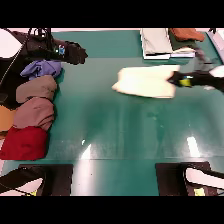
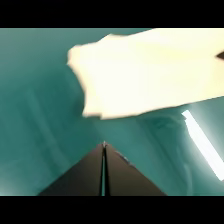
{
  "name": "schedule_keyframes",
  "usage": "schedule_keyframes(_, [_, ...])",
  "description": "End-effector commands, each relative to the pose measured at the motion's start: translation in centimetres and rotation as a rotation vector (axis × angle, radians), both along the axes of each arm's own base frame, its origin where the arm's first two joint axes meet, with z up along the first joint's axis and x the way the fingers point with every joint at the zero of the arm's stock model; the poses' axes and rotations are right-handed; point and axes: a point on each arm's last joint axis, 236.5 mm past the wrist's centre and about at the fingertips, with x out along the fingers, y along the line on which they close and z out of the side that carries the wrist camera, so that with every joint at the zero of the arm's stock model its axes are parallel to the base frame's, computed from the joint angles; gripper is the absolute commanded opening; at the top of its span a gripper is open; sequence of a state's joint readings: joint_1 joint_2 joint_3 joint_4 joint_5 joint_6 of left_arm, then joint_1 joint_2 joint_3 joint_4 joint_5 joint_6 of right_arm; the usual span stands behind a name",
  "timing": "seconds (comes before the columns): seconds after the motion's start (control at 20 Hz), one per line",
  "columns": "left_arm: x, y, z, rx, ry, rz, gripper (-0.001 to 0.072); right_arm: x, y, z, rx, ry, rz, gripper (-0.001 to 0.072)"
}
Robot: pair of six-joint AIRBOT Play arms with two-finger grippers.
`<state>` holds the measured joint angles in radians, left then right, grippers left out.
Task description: Fold the shirts.
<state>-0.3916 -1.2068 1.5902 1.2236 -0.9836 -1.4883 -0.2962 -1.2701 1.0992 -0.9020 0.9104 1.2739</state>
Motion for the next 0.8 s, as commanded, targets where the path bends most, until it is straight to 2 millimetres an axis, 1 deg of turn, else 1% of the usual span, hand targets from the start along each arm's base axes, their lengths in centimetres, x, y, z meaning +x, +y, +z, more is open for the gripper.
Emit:
schedule_keyframes(0.0, [0.4, -0.2, 0.7, -0.039, -0.009, 0.023, 0.0021, -5.5, -13.8, 1.3, -0.082, 0.0, -0.313, 0.0016])
schedule_keyframes(0.05, [0.4, -0.2, 0.7, -0.04, -0.009, 0.023, 0.0021, -7.1, -16.9, 1.6, -0.097, -0.001, -0.393, 0.0016])
schedule_keyframes(0.15, [0.4, -0.2, 0.7, -0.041, -0.008, 0.023, 0.0021, -10.2, -21.7, 1.7, -0.107, 0.009, -0.524, 0.0016])
schedule_keyframes(0.2, [0.4, -0.2, 0.6, -0.04, -0.007, 0.023, 0.0021, -11.7, -23.4, 1.4, -0.104, 0.027, -0.568, 0.0016])
schedule_keyframes(0.25, [0.4, -0.2, 0.6, -0.041, -0.006, 0.023, 0.0021, -13.2, -24.6, 0.8, -0.1, 0.056, -0.6, 0.0016])
schedule_keyframes(0.3, [0.4, -0.2, 0.7, -0.041, -0.006, 0.023, 0.0021, -14.3, -25.3, 0.1, -0.098, 0.086, -0.617, 0.0016])
schedule_keyframes(0.4, [0.4, -0.2, 0.7, -0.041, -0.007, 0.023, 0.0021, -15.7, -25.9, -0.7, -0.118, 0.133, -0.621, 0.0016])
schedule_keyframes(0.5, [0.3, -0.2, 0.6, -0.04, -0.005, 0.022, 0.0022, -16.0, -26.0, -1.0, -0.13, 0.154, -0.624, 0.0016])
schedule_keyframes(0.55, [0.3, -0.2, 0.6, -0.039, -0.004, 0.022, 0.0022, -16.2, -25.5, -1.2, -0.127, 0.174, -0.611, 0.0019])
schedule_keyframes(0.6, [0.3, -0.2, 0.6, -0.039, -0.004, 0.022, 0.0022, -16.3, -24.7, -1.6, -0.113, 0.198, -0.588, 0.009])
schedule_keyframes(0.65, [0.3, -0.2, 0.6, -0.038, -0.005, 0.021, 0.0022, -16.5, -24.1, -1.8, -0.104, 0.22, -0.568, 0.0264])
schedule_keyframes(0.7, [0.3, -0.2, 0.6, -0.036, -0.006, 0.02, 0.0022, -17.1, -23.9, -2.1, -0.111, 0.248, -0.555, 0.0438])
schedule_keyframes(0.75, [0.3, -0.2, 0.6, -0.036, -0.006, 0.02, 0.0022, -17.8, -23.9, -2.2, -0.128, 0.269, -0.547, 0.0517])
